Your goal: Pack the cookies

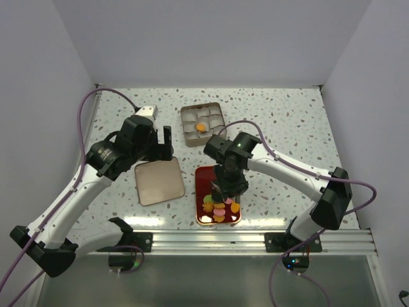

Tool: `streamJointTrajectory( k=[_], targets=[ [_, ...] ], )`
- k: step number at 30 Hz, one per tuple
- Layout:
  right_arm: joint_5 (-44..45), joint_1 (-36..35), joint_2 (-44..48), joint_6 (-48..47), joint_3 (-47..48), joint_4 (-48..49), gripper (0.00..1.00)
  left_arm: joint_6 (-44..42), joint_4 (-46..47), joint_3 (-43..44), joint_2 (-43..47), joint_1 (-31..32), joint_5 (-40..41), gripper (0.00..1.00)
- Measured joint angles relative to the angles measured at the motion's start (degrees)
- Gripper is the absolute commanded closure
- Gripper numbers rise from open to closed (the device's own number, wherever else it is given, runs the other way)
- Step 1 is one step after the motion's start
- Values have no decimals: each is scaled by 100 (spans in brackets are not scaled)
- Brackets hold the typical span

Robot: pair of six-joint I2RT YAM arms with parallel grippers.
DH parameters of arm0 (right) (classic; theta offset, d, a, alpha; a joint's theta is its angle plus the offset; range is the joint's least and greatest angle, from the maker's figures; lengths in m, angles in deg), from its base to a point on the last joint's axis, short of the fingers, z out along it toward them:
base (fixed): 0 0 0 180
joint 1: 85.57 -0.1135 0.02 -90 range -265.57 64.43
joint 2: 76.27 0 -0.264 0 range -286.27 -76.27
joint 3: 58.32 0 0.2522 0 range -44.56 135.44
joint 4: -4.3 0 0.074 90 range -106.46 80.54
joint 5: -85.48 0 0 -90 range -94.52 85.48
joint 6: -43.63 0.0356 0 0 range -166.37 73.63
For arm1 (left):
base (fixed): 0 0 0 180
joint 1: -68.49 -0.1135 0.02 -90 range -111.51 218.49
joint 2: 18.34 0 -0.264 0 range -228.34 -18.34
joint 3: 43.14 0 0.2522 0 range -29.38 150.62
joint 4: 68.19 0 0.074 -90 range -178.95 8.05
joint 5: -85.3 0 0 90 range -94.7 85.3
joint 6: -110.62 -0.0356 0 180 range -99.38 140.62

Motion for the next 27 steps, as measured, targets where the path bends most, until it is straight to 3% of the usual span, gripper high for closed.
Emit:
streamJointTrajectory(
  k=[12, 27],
  targets=[
    [85, -208, -404, -44, 358, -79, 64, -2, 4, -20, 13, 0, 0, 0],
    [911, -66, -1309, 120, 3497, -46, 66, -28, -94, 52, 26, 0, 177, 0]
  ],
)
